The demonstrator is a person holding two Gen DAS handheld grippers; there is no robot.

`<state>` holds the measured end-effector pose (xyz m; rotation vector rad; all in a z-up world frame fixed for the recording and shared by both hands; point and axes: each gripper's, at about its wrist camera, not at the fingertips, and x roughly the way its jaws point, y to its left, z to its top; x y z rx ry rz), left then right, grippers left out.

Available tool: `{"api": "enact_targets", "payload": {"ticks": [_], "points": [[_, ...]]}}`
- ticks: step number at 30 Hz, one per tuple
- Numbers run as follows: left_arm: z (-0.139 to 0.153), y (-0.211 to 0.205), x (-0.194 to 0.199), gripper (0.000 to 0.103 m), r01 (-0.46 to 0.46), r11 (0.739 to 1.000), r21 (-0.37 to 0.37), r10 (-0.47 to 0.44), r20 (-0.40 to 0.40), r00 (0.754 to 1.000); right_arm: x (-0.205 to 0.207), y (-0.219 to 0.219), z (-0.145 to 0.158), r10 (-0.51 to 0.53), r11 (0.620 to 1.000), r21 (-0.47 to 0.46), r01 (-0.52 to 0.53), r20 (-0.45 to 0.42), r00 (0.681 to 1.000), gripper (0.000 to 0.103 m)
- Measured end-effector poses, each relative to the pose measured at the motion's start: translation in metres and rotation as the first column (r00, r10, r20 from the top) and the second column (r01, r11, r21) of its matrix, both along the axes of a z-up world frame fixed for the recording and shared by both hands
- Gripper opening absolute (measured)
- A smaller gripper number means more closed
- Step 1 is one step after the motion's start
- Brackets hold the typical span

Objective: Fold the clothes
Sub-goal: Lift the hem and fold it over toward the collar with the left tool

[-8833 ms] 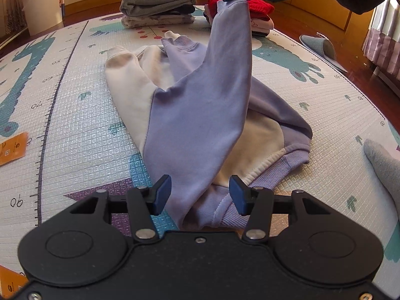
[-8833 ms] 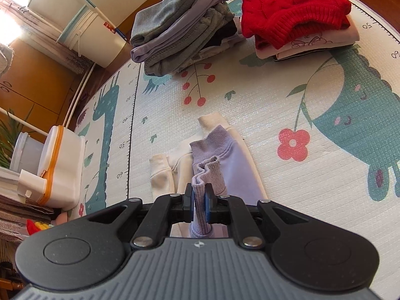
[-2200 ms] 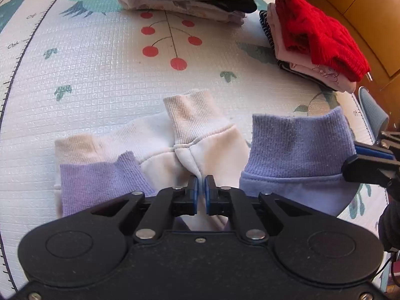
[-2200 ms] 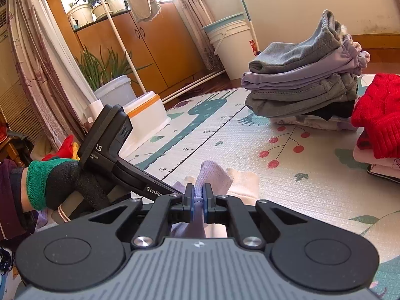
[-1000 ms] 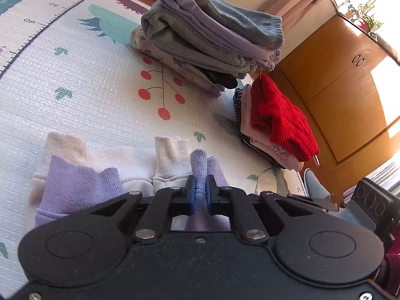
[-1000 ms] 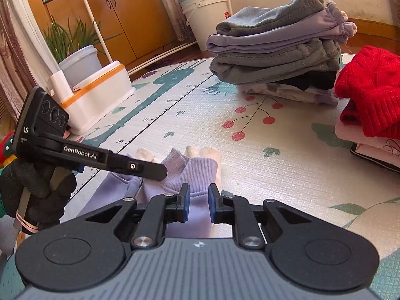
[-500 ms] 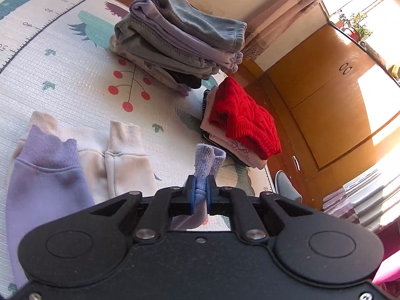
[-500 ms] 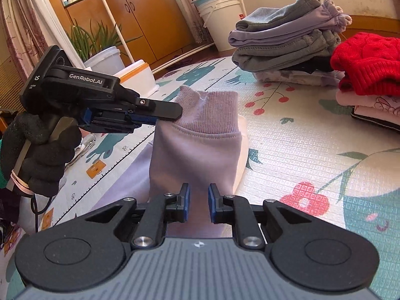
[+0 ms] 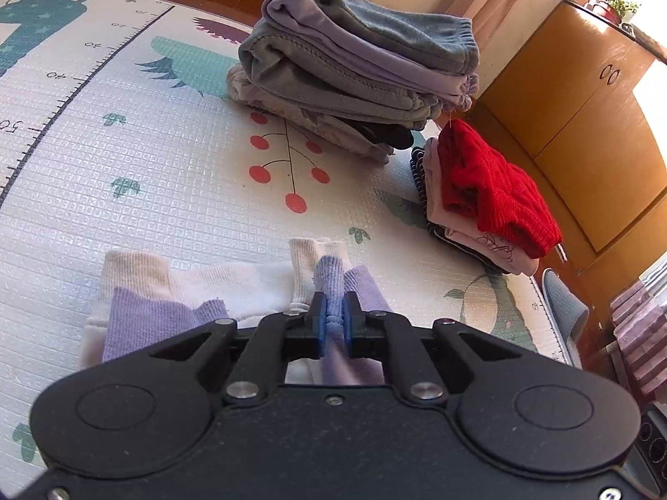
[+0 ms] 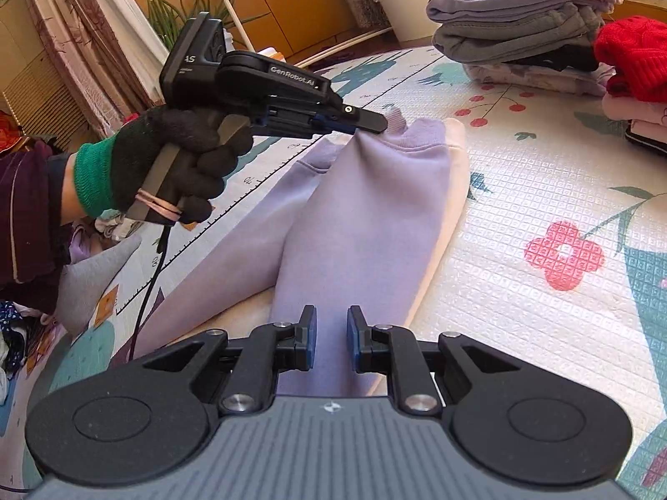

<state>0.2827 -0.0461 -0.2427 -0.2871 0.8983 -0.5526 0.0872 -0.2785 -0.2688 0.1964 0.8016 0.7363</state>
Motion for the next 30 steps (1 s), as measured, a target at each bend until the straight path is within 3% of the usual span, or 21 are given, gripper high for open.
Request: {"api": "enact_targets", "payload": {"ticks": [3, 7, 10, 13, 16, 18, 20, 22, 26, 28, 30], "points": [[-0.006, -0.007, 0.000, 0.006, 0.021, 0.996, 0.089, -0.022, 0.010, 1.000, -0.007, 0.009, -0.001, 0.045, 0.999, -0.011, -0.045, -0.025, 0.999, 0.019], [0.019, -0.008, -0.024, 0.006, 0.005, 0.992, 0.127, -0.020, 0.120, 0.993, -0.016, 0.023, -0.006, 0.113, 0.993, -0.021, -0.115, -0.079, 0.990, 0.019], [0.033, -0.018, -0.046, 0.006, 0.039, 0.988, 0.151, -0.067, 0.185, 0.981, -0.026, 0.029, -0.003, 0.149, 0.989, 0.002, -0.149, -0.087, 0.985, 0.019], [0.027, -0.041, -0.050, 0.006, 0.137, 0.972, 0.191, -0.174, 0.188, 0.967, -0.037, 0.026, 0.010, 0.154, 0.988, 0.030, -0.152, -0.052, 0.987, 0.019], [0.009, -0.060, -0.038, 0.007, 0.192, 0.957, 0.217, -0.230, 0.166, 0.959, -0.042, 0.020, 0.014, 0.075, 0.997, -0.002, -0.075, -0.042, 0.996, 0.019], [0.002, -0.066, -0.034, 0.018, 0.213, 0.940, 0.268, -0.257, 0.139, 0.957, -0.041, 0.024, 0.005, 0.064, 0.996, -0.054, -0.068, -0.080, 0.995, 0.019], [-0.005, -0.072, -0.030, 0.017, 0.234, 0.916, 0.326, -0.282, 0.110, 0.953, -0.040, 0.030, -0.006, 0.101, 0.993, -0.050, -0.110, -0.150, 0.984, 0.018], [0.005, -0.071, -0.031, 0.018, 0.220, 0.927, 0.304, -0.275, 0.151, 0.950, -0.044, 0.039, -0.008, 0.143, 0.987, -0.054, -0.154, -0.175, 0.974, 0.019], [0.009, -0.074, -0.015, 0.018, 0.194, 0.935, 0.295, -0.257, 0.191, 0.947, -0.054, 0.043, 0.002, 0.169, 0.985, -0.018, -0.172, -0.111, 0.979, 0.019], [-0.001, -0.080, -0.004, 0.017, 0.200, 0.921, 0.335, -0.267, 0.170, 0.948, -0.055, 0.042, 0.009, 0.153, 0.988, -0.006, -0.153, -0.064, 0.986, 0.019], [-0.011, -0.087, -0.003, 0.018, 0.228, 0.892, 0.390, -0.316, 0.178, 0.932, -0.053, 0.041, 0.013, 0.114, 0.993, -0.010, -0.115, -0.035, 0.993, 0.019]]}}
